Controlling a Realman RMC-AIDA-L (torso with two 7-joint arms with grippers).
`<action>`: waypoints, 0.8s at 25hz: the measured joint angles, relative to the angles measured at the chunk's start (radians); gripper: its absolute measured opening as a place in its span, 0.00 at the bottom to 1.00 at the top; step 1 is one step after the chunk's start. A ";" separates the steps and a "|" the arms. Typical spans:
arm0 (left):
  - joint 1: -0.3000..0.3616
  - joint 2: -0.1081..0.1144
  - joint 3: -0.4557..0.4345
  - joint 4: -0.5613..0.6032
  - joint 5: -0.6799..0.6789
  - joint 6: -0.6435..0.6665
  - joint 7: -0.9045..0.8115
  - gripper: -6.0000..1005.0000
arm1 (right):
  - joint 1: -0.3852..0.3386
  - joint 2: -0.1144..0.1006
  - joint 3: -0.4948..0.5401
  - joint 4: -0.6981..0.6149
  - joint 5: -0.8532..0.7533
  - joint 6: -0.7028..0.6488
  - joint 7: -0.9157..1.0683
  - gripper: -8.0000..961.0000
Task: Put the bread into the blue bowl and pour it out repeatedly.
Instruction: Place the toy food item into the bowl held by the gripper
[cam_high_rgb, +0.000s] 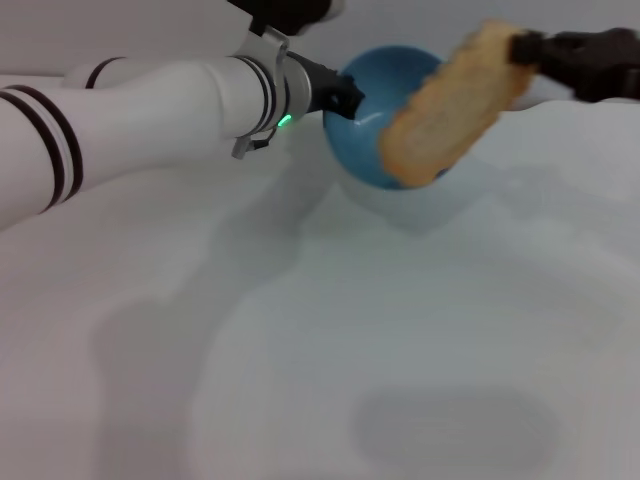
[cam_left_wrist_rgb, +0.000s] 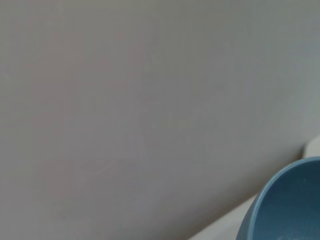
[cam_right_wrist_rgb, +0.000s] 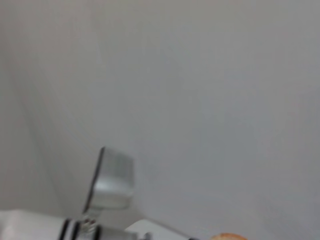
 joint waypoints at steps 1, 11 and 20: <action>-0.003 -0.001 0.002 0.007 0.001 0.016 0.000 0.01 | -0.004 -0.001 0.031 0.000 -0.009 -0.008 0.000 0.08; -0.011 -0.002 -0.009 0.033 -0.006 0.170 -0.010 0.01 | -0.050 0.007 0.104 0.014 -0.058 -0.013 -0.001 0.07; -0.011 0.001 -0.012 0.051 -0.006 0.267 -0.080 0.01 | -0.070 0.014 0.113 0.055 -0.085 -0.010 0.004 0.07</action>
